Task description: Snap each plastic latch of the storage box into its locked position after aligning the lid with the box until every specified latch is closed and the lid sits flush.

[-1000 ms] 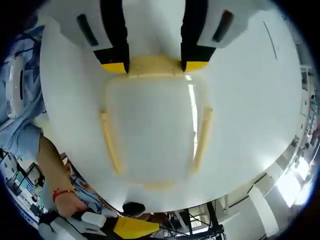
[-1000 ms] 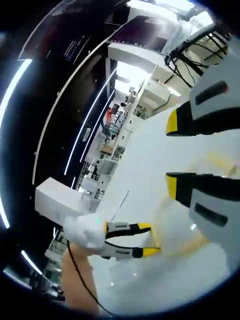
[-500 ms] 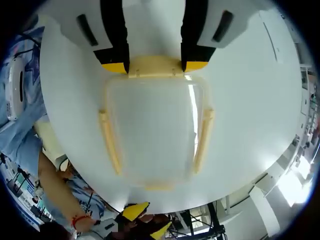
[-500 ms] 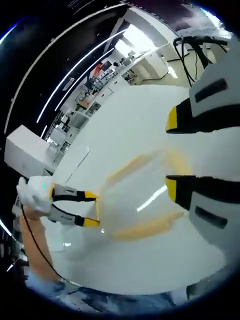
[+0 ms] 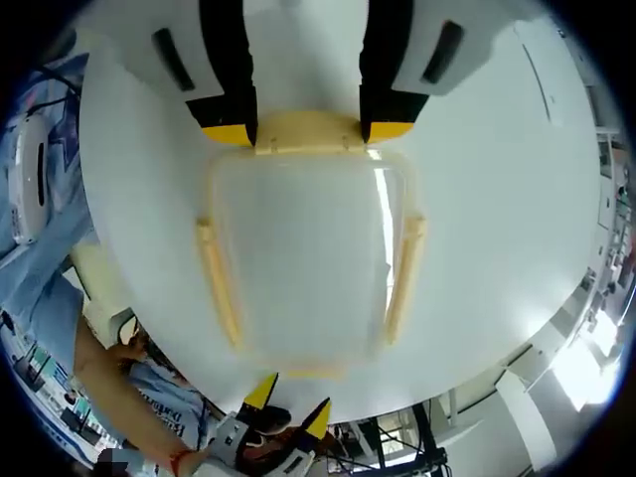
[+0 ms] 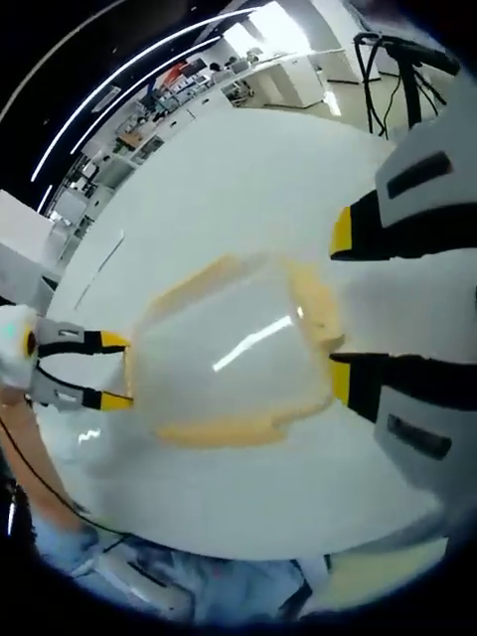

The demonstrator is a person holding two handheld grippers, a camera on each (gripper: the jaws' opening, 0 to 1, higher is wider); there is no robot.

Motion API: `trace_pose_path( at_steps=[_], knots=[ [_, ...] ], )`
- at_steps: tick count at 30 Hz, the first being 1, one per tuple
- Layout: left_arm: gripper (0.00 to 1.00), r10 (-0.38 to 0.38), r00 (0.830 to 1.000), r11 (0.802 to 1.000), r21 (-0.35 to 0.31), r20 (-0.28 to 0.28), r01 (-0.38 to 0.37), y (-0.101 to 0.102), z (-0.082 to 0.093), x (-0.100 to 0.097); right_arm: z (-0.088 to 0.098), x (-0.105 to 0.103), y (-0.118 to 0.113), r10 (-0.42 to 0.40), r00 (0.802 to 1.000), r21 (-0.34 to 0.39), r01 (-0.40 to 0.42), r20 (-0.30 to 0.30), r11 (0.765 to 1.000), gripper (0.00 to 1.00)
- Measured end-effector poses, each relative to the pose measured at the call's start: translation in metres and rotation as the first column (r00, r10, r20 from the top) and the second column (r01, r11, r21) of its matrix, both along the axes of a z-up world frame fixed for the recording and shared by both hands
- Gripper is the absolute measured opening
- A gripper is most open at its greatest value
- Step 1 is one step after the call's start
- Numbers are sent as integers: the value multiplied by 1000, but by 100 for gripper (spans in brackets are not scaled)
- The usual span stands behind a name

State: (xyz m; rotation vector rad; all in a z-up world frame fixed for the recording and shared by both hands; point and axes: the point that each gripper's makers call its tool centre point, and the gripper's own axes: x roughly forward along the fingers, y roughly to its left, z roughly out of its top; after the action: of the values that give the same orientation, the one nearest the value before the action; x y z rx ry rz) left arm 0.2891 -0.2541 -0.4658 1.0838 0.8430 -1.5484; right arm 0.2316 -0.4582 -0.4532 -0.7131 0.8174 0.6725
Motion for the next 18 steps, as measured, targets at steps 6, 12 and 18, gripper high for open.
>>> trace_pose_path(
  at_steps=[6,12,18],
  knots=[
    [40,-8,1000,1000,30,10,8,3,1,0,0,6,3,23,999,2,-23,-47,1000,38],
    [40,-16,1000,999,29,9,15,5,2,0,0,9,5,54,993,-7,-55,-106,998,43],
    [40,-15,1000,999,38,12,15,7,2,0,-3,9,10,124,970,-33,-134,-210,990,43]
  ],
)
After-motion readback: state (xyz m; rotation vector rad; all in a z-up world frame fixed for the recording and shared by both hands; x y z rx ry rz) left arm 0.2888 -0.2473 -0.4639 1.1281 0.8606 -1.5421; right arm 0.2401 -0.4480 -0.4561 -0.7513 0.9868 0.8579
